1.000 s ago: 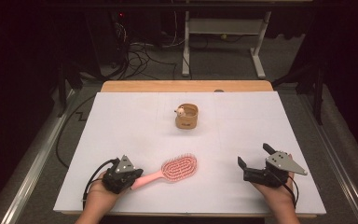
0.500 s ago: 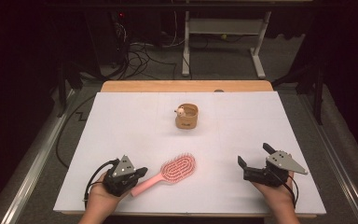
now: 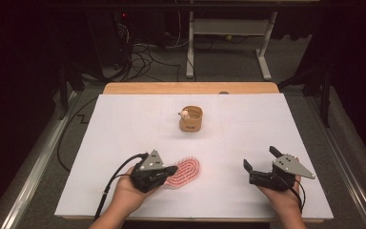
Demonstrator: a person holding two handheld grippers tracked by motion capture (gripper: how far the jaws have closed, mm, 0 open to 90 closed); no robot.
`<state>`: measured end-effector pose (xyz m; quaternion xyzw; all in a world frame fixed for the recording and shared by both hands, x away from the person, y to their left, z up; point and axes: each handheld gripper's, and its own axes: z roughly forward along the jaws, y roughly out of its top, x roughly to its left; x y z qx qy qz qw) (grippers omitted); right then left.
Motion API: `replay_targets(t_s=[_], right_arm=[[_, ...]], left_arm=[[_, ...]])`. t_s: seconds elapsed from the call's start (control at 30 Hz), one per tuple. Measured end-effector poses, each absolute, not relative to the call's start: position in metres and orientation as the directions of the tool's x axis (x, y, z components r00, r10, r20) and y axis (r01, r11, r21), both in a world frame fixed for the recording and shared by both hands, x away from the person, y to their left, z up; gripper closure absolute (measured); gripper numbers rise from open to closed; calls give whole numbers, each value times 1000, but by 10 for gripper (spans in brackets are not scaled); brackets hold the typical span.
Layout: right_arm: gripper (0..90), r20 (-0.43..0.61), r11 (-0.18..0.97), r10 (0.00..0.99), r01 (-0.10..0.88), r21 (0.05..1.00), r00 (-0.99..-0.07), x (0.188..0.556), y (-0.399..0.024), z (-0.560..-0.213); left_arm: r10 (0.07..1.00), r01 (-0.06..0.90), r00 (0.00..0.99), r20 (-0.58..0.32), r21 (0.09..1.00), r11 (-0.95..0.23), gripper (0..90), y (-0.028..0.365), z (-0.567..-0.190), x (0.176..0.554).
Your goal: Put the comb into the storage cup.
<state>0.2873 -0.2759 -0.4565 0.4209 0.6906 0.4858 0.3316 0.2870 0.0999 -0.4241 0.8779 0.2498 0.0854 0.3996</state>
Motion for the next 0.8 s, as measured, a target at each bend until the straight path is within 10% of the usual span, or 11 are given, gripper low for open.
replay_targets(t_s=[0.8], right_arm=[[4, -40, 163, 907, 263, 951, -419, 287, -281, -456]], left_arm=[[468, 371, 883, 44, 545, -752, 900, 45, -462, 285]])
